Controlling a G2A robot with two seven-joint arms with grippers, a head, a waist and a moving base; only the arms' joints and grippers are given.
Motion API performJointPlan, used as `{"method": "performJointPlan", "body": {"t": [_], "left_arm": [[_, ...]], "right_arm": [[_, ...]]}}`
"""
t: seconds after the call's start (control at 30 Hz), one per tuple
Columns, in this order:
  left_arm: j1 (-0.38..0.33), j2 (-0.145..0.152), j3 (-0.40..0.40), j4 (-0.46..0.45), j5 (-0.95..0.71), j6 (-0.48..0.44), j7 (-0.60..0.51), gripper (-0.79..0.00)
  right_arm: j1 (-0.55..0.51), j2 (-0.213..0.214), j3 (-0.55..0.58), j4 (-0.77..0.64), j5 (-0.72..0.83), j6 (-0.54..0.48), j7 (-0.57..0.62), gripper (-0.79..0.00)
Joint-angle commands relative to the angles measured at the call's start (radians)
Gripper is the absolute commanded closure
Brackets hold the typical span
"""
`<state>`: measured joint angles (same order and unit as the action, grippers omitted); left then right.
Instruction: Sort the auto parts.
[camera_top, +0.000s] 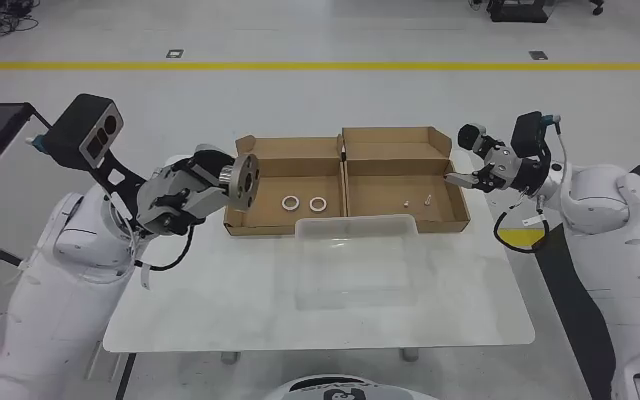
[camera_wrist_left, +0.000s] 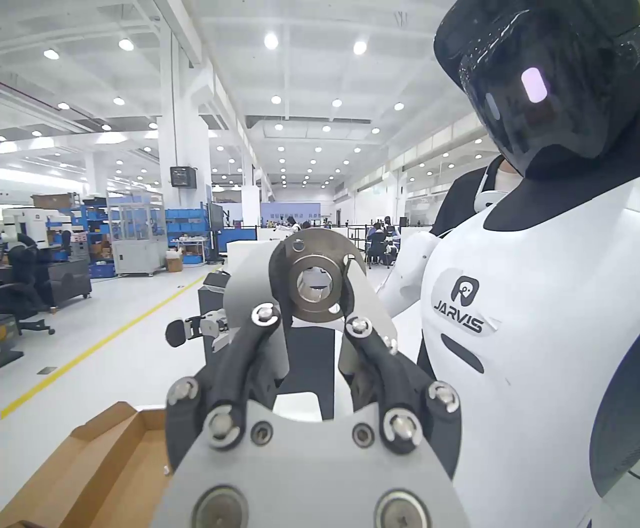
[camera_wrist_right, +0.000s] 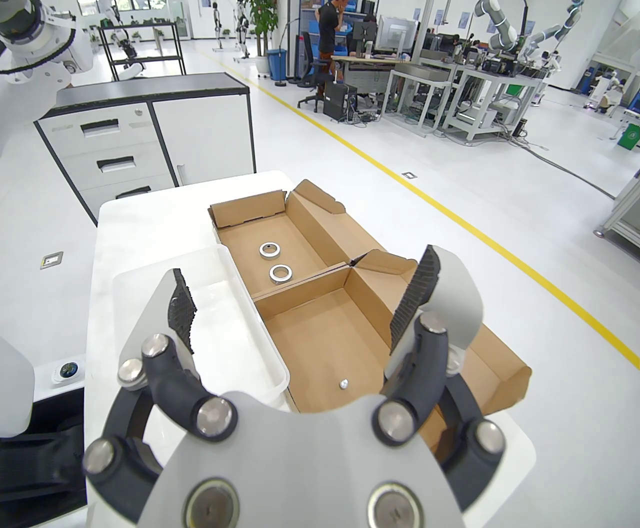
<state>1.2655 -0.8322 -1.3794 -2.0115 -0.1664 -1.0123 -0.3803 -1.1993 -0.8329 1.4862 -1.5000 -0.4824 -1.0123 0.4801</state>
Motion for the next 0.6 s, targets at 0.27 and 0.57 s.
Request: {"method": "performJointPlan", "body": {"t": [0.27, 0.57], "left_arm": [[0.054, -0.017, 0.05, -0.07, -0.158, 0.0, 0.075, 0.0], [0.076, -0.039, 0.057, -0.125, -0.284, 0.0, 0.081, 0.0]], "right_arm": [[0.0, 0.0, 0.0, 0.0, 0.0, 0.0, 0.0, -0.785], [0.0, 0.0, 0.0, 0.0, 0.0, 0.0, 0.0, -0.785]]}}
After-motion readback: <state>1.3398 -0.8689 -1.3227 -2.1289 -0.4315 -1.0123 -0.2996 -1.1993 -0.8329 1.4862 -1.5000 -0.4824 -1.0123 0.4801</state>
